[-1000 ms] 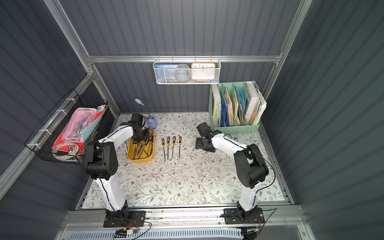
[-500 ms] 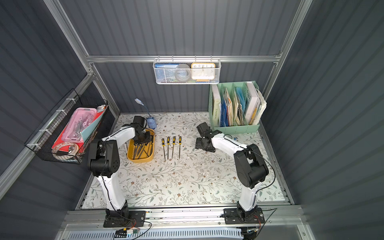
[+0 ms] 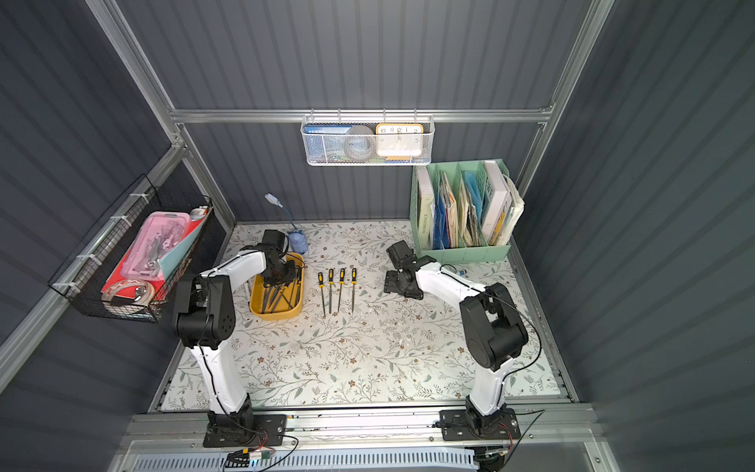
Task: Take the file tool out of the storage box
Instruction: Pick up the file tool from the storage box.
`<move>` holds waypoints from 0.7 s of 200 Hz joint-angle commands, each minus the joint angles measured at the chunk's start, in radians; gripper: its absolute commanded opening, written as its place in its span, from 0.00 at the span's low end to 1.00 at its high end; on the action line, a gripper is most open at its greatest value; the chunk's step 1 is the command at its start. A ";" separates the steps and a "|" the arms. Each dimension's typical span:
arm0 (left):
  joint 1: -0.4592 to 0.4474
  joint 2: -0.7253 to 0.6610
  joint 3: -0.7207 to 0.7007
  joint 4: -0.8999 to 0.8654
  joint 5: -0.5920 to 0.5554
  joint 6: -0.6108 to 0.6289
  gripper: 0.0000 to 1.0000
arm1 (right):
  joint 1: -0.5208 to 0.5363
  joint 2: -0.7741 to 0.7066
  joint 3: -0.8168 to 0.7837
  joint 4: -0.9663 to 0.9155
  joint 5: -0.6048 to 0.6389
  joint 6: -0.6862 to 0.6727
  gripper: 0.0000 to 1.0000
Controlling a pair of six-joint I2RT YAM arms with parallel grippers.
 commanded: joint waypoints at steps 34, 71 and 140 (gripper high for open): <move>0.002 -0.019 -0.065 -0.027 -0.033 0.003 0.28 | 0.002 0.010 -0.024 -0.006 0.010 0.015 0.73; 0.002 -0.007 -0.065 -0.030 -0.054 -0.004 0.37 | 0.002 0.010 -0.023 -0.008 0.010 0.012 0.74; 0.002 0.020 0.025 -0.049 -0.067 -0.009 0.17 | 0.002 0.013 -0.018 -0.008 0.010 0.011 0.74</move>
